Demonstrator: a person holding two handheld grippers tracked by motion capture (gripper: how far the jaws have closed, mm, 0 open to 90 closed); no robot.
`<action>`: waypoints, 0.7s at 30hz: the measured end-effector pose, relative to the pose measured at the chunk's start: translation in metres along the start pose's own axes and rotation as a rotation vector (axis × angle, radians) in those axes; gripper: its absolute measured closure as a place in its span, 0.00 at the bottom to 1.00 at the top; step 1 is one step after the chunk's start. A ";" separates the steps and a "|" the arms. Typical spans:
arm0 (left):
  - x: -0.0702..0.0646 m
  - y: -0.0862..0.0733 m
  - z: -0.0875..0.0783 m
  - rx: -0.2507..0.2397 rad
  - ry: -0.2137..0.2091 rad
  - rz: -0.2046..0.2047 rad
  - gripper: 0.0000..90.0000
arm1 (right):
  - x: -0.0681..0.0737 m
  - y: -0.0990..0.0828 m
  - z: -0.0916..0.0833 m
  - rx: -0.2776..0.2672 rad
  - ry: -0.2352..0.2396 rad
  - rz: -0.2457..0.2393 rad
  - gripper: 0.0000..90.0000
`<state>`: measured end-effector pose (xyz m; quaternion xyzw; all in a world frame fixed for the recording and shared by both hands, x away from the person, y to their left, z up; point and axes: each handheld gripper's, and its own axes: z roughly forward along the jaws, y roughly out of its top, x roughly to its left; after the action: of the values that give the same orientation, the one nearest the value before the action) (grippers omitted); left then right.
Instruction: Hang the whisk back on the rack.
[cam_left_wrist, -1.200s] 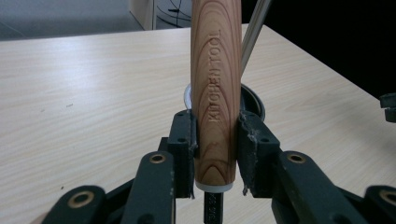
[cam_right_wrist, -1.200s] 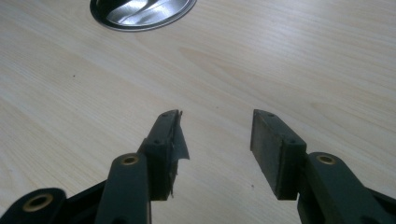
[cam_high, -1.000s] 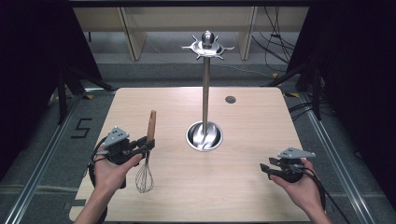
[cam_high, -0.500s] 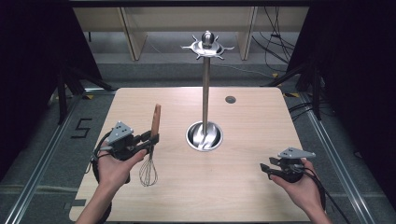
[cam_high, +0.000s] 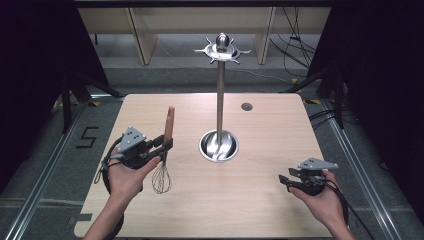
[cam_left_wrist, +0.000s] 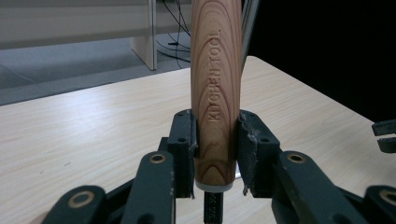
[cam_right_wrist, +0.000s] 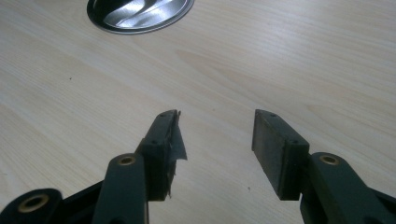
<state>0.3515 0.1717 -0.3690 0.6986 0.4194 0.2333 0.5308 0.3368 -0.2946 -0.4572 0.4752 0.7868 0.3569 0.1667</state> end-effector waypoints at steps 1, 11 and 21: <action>0.000 0.001 0.000 -0.003 -0.003 0.005 0.75 | 0.000 0.000 0.000 0.000 0.000 0.001 0.57; -0.007 0.012 0.003 -0.032 -0.012 0.025 0.75 | -0.003 -0.001 0.001 -0.026 -0.020 -0.041 0.56; -0.017 0.024 0.011 -0.058 -0.033 0.036 0.75 | -0.003 0.000 0.000 -0.023 -0.014 -0.031 0.55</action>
<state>0.3589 0.1500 -0.3485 0.6940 0.3912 0.2432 0.5533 0.3385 -0.2973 -0.4579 0.4636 0.7887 0.3598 0.1833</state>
